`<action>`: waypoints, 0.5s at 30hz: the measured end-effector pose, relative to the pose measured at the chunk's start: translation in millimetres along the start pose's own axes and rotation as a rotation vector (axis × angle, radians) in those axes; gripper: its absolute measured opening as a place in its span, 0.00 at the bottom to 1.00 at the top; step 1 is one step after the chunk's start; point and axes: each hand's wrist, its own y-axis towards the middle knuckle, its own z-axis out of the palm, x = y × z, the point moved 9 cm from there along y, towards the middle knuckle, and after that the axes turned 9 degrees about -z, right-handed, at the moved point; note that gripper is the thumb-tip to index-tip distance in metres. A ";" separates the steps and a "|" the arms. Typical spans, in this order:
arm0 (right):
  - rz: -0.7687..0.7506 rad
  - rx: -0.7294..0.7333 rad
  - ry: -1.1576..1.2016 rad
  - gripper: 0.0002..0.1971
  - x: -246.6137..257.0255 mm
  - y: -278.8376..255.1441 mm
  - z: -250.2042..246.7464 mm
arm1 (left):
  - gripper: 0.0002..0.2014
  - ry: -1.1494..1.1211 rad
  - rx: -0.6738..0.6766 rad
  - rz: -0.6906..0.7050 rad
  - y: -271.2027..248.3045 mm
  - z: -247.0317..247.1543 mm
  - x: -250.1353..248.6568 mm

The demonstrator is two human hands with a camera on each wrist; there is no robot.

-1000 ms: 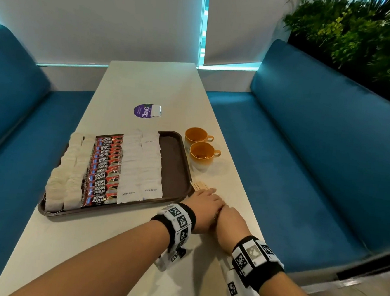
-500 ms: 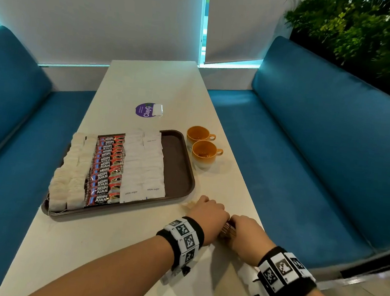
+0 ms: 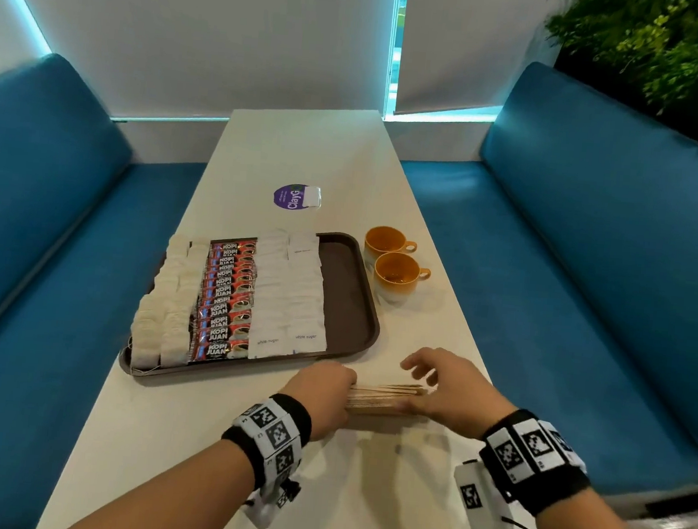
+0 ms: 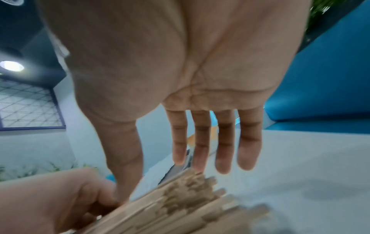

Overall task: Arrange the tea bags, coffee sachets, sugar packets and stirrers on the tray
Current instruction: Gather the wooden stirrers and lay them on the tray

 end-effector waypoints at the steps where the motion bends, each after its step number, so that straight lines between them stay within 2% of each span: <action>1: 0.031 -0.001 -0.005 0.27 -6.1 -1.8 -1.4 | 0.10 -0.012 -0.002 -0.010 0.6 0.1 3.3; 5: 0.151 0.049 -0.045 0.24 -24.8 -7.5 12.0 | 0.09 -0.041 -0.039 -0.039 1.1 0.4 10.0; 12: 0.117 -0.040 -0.041 0.17 -23.5 10.3 27.6 | 0.14 -0.035 -0.037 -0.067 2.4 1.8 20.5; 15: 0.129 -0.094 0.043 0.15 -21.1 14.0 26.5 | 0.17 -0.013 -0.023 -0.095 2.0 5.9 29.4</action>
